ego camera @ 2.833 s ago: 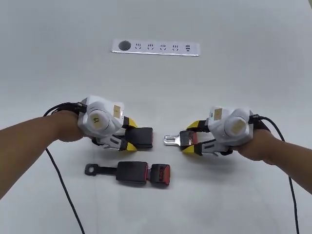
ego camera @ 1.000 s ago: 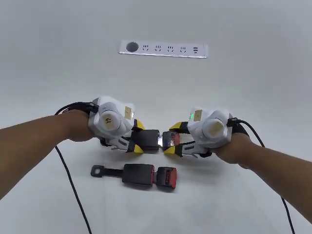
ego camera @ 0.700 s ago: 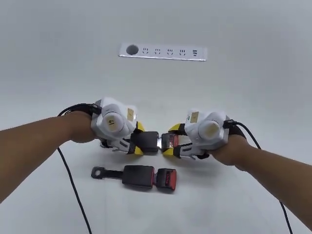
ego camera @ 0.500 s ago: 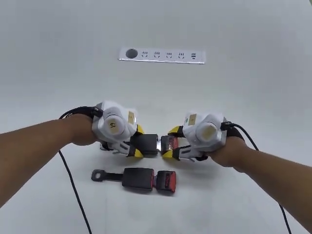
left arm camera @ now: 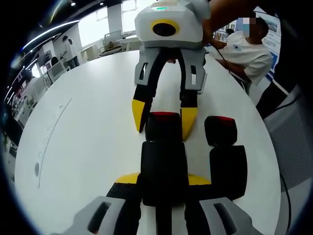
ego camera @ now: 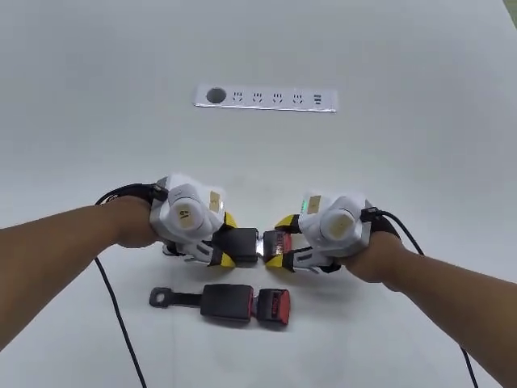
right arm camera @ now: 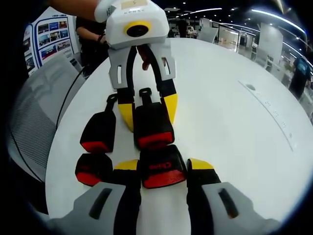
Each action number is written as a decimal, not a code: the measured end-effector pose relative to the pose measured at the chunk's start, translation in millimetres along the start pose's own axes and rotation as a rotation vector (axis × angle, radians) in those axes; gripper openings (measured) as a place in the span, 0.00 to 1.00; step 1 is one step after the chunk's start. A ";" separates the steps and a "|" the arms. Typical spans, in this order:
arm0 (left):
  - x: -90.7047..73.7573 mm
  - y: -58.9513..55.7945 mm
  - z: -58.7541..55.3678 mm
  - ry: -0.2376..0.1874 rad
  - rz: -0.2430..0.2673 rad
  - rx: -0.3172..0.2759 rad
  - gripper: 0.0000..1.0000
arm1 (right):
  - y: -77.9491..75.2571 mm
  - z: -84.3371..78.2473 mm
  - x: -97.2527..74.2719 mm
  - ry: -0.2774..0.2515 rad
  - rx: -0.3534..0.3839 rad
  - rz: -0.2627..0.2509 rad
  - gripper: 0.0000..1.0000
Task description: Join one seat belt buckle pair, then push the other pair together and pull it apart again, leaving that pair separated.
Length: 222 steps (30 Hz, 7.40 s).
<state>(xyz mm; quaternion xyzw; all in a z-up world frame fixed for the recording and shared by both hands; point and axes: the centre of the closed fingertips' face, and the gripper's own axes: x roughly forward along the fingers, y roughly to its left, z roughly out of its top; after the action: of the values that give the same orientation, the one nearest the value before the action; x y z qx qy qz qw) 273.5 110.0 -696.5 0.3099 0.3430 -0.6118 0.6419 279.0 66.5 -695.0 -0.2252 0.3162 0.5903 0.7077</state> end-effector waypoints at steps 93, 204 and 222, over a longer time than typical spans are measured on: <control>-2.8 -1.5 -0.2 -0.024 0.017 -0.030 0.35 | -17.2 -78.5 -82.7 -0.003 0.033 -0.030 0.35; -180.0 -105.9 -27.6 -0.573 0.663 -0.754 1.00 | 73.2 -26.1 -172.7 -0.345 0.457 -0.730 0.99; -188.0 -134.1 -40.1 -0.597 0.667 -0.768 1.00 | 96.9 -28.2 -183.0 -0.372 0.461 -0.776 1.00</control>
<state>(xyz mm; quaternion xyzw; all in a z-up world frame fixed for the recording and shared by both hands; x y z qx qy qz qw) 134.2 242.6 -562.4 -0.0391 0.2286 -0.2698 0.9346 160.2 -60.3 -578.8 -0.0545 0.1994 0.2280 0.9515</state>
